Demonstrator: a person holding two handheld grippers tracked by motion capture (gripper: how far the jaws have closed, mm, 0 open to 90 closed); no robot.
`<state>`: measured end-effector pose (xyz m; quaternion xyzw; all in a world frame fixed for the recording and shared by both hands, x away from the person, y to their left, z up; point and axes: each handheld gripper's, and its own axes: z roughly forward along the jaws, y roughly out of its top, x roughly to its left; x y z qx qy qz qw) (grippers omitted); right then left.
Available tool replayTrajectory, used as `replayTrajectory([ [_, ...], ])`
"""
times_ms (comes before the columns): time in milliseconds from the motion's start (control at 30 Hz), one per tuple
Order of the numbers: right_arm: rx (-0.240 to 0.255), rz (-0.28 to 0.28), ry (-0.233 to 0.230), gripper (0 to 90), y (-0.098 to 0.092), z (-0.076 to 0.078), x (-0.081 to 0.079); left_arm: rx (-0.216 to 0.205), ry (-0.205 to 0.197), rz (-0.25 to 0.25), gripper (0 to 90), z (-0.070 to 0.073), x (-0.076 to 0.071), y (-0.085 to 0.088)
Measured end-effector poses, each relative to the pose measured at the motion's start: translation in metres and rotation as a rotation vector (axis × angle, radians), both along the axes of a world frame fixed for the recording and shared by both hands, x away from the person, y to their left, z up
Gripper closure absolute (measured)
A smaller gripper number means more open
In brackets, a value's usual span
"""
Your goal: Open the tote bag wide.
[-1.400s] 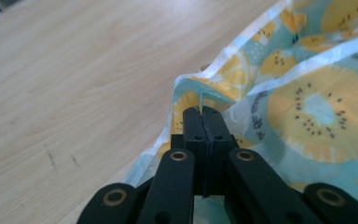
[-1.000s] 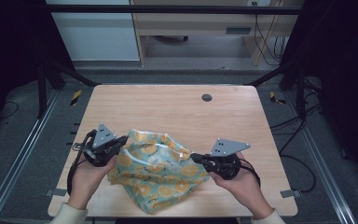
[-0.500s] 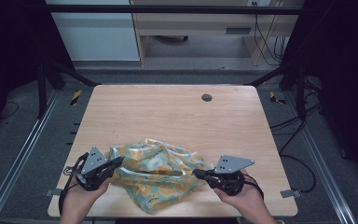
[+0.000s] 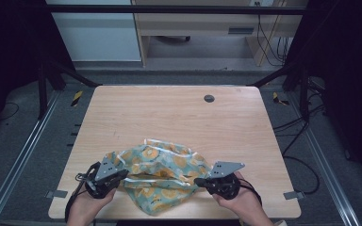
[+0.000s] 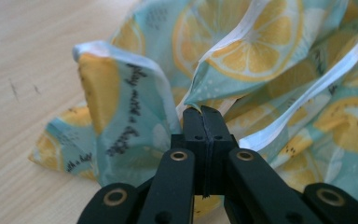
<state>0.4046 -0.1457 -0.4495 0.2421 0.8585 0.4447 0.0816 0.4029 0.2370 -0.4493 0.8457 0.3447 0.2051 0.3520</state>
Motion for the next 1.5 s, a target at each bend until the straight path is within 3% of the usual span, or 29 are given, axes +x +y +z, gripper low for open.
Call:
replayTrajectory([
  [67, -0.017, -0.002, 0.015, 90.0, 0.001, -0.004, 0.001, 0.035, 0.018, -0.013, 90.0, -0.005, 0.000, -0.001],
  [333, -0.083, -0.008, 0.048, 90.0, 0.007, -0.019, 0.006, 0.067, 0.055, -0.014, 90.0, -0.019, 0.005, -0.003],
  [533, -0.111, -0.015, 0.060, 90.0, 0.011, -0.025, 0.009, 0.061, 0.054, -0.003, 90.0, -0.019, 0.007, 0.000],
  [733, -0.121, -0.015, 0.058, 90.0, 0.010, -0.026, 0.008, 0.088, 0.059, -0.007, 90.0, -0.021, 0.008, 0.000],
  [967, -0.140, -0.017, 0.060, 90.0, 0.012, -0.027, 0.008, 0.086, 0.064, 0.003, 90.0, -0.023, 0.010, 0.001],
  [1500, -0.171, -0.028, 0.034, 90.0, 0.012, -0.027, 0.003, 0.092, 0.076, 0.013, 90.0, -0.025, 0.010, 0.001],
])
